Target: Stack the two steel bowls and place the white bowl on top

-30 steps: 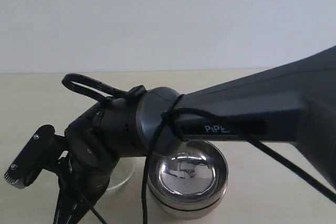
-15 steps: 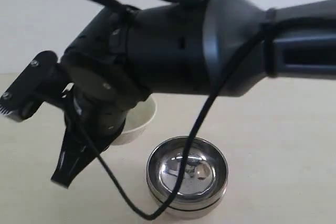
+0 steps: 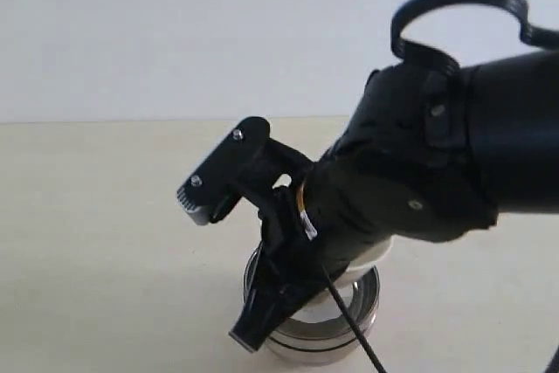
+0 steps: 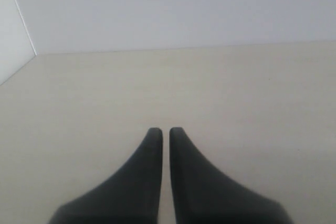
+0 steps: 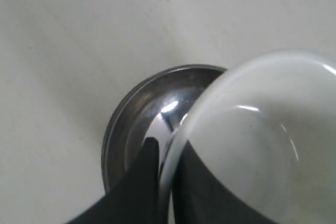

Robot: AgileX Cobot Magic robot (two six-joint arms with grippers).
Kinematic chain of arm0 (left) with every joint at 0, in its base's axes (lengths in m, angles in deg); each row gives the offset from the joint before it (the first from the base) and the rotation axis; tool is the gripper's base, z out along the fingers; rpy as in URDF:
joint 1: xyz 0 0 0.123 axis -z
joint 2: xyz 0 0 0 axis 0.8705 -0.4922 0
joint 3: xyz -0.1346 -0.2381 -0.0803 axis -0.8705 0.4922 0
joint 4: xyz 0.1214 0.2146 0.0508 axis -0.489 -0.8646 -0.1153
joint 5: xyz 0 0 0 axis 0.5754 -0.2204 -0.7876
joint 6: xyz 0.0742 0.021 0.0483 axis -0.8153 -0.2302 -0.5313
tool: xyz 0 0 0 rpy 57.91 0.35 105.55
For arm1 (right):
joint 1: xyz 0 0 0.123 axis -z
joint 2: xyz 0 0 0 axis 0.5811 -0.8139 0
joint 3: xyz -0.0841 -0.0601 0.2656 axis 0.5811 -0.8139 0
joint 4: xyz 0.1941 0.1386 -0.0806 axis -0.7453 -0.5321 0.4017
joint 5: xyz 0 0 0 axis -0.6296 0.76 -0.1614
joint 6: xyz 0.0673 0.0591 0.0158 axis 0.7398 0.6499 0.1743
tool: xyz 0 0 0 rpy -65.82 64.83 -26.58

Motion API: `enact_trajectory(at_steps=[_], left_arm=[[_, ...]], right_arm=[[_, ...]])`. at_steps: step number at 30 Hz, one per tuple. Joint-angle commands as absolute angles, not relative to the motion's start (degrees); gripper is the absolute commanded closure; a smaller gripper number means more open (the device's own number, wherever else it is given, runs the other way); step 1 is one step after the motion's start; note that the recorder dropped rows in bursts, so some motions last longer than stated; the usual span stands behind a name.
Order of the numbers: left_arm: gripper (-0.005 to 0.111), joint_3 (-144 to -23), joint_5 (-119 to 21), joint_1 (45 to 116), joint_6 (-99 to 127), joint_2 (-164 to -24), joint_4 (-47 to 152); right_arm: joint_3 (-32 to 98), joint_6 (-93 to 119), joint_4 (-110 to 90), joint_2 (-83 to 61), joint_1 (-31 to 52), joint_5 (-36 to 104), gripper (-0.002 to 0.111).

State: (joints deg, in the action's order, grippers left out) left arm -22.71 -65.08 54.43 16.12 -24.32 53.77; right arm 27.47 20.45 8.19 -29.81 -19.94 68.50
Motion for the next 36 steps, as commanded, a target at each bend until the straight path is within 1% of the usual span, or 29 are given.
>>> enact_trajectory(at_steps=[1,5,10,22,24,25,26,27,28,32,36], left_arm=[[0.103,-22.52,-65.11,54.4,16.76,-24.14,53.92],[0.103,-22.52,-65.11,54.4,16.76,-24.14,53.92],[0.103,-22.52,-65.11,54.4,16.76,-24.14,53.92],[0.103,-22.52,-65.11,54.4,16.76,-24.14,53.92],[0.103,-22.52,-65.11,54.4,16.76,-24.14,53.92],[0.103,-22.52,-65.11,54.4,16.76,-24.14,53.92],[0.103,-22.52,-65.11,54.4,16.76,-24.14,53.92],[0.103,-22.52,-65.11,54.4,16.76,-24.14,53.92],[0.103,-22.52,-65.11,54.4,16.76,-24.14,53.92],[0.103,-22.52,-65.11,54.4,16.76,-24.14,53.92],[0.103,-22.52,-65.11,54.4,16.76,-24.14,53.92]], right_arm=[[22.42,22.2,7.9,-29.05,-19.74,60.41,0.108],[21.73,22.2,7.02,-29.6,-19.74,58.34,0.108],[21.73,22.57,7.02,-34.54,-19.74,58.43,0.108],[21.73,23.79,5.73,-34.99,-19.74,58.21,0.108],[21.73,23.79,5.73,-34.99,-19.74,57.99,0.103],[21.73,23.79,5.73,-34.99,-19.74,57.99,0.092],[21.73,23.79,5.73,-34.99,-19.74,57.99,0.078],[21.73,23.9,5.73,-34.99,-19.74,57.84,0.071],[21.73,23.9,5.73,-34.99,-19.74,57.44,0.066],[22.26,23.9,5.73,-34.77,-19.74,55.46,0.066],[25.24,23.79,5.73,-33.11,-19.74,57.53,0.066]])
